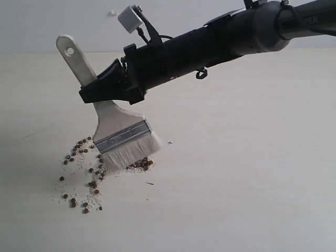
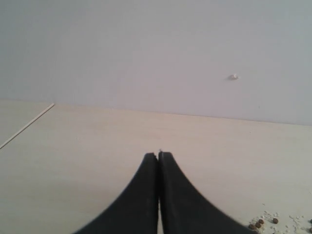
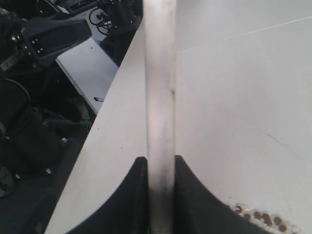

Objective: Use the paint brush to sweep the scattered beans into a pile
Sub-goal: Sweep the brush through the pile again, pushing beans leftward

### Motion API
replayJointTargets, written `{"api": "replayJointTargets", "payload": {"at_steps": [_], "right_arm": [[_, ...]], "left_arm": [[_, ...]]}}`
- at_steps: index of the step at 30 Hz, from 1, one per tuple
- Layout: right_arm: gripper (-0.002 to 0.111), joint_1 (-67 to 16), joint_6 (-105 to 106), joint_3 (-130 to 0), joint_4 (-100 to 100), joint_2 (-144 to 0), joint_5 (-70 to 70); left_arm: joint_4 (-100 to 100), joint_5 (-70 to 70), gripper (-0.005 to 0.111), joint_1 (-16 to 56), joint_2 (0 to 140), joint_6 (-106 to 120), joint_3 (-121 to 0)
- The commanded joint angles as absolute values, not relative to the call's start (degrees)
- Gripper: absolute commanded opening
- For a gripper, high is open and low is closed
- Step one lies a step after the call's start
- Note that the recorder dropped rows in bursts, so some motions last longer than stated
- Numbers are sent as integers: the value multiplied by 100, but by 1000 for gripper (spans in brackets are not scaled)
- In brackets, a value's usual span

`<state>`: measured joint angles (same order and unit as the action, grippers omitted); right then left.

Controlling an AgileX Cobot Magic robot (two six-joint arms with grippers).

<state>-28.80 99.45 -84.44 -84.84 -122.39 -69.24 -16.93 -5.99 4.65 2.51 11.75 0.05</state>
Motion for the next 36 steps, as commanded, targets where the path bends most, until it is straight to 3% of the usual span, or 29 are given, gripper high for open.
{"api": "replayJointTargets", "payload": {"at_steps": [1,5,10,18,28,36], "right_arm": [[0,-3146,9818,-8215,-8650,-12061,-6996],[0,-3656,10096,-7960,-8946,-12021,-6747],[0,-4399,10650,-7724,-9951,-12012,-4986],[0,-5512,11281,-7692,-9995,-11817,-2626],[0,-5667,10711,-7703,-9995,-11793,-2862],[0,-5667,9597,-7711,-9995,-11360,221]], "left_arm": [[-1721,-590,0,461,214,1177,0],[-1721,-590,0,461,214,1177,0],[-1721,-590,0,461,214,1177,0],[-1721,-590,0,461,214,1177,0],[-1721,-602,0,461,214,1177,0],[-1721,-602,0,461,214,1177,0]]}}
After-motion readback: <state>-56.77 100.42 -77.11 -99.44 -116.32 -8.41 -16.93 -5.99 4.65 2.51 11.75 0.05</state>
